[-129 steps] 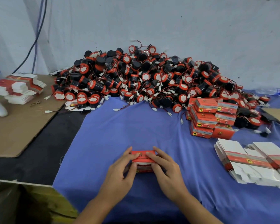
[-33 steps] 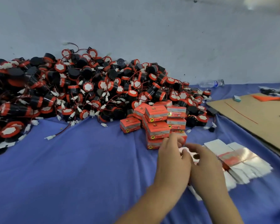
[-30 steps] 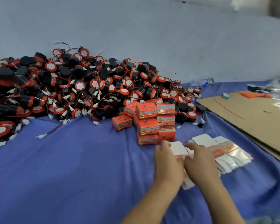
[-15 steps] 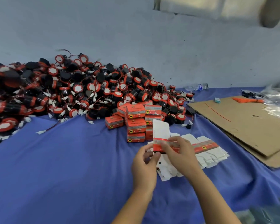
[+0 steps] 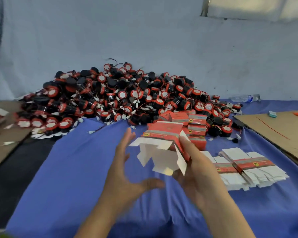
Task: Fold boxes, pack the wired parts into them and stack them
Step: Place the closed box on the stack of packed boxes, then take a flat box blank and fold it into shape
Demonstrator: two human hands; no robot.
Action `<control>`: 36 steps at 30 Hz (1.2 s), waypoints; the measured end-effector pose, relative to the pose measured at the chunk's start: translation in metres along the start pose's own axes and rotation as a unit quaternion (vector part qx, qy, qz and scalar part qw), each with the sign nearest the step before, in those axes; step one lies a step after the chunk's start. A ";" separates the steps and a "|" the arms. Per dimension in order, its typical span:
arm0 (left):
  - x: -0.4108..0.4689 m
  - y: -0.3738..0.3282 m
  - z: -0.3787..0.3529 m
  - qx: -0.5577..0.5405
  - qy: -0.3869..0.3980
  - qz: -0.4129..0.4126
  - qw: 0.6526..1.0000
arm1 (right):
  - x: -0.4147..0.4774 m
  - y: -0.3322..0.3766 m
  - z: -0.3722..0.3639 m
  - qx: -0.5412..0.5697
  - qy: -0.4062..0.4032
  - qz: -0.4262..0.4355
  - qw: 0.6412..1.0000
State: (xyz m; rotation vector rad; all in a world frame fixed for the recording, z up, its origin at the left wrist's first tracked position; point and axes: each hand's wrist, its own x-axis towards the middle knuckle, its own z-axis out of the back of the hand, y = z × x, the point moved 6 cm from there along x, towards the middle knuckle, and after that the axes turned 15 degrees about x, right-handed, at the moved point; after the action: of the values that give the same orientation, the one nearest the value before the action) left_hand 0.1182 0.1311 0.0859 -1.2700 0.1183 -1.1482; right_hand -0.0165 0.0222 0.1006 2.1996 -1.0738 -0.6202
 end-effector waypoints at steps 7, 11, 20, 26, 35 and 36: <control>-0.025 -0.011 0.073 0.111 -0.048 -0.089 0.989 | -0.029 -0.071 -0.031 0.025 0.021 -0.108 0.994; -0.037 -0.009 0.093 0.155 0.008 -0.092 0.984 | -0.034 -0.064 -0.039 -0.048 0.070 -0.085 0.993; -0.047 -0.009 0.120 0.148 0.044 -0.070 0.986 | -0.049 -0.074 -0.056 -0.148 0.213 -0.169 0.951; -0.058 -0.005 0.128 0.126 0.039 0.002 0.991 | -0.059 -0.083 -0.056 -0.195 0.208 -0.215 0.934; -0.067 0.007 0.112 0.077 0.065 0.033 0.994 | -0.057 -0.081 -0.055 -0.347 0.193 -0.165 0.903; -0.069 0.010 0.110 0.052 0.080 0.033 0.995 | -0.057 -0.079 -0.054 -0.354 0.188 -0.161 0.902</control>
State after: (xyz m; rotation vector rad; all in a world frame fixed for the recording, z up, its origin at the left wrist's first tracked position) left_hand 0.1610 0.2541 0.0839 -1.0746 0.2145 -1.1827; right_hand 0.0276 0.1236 0.0920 1.7351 -0.2126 -0.5708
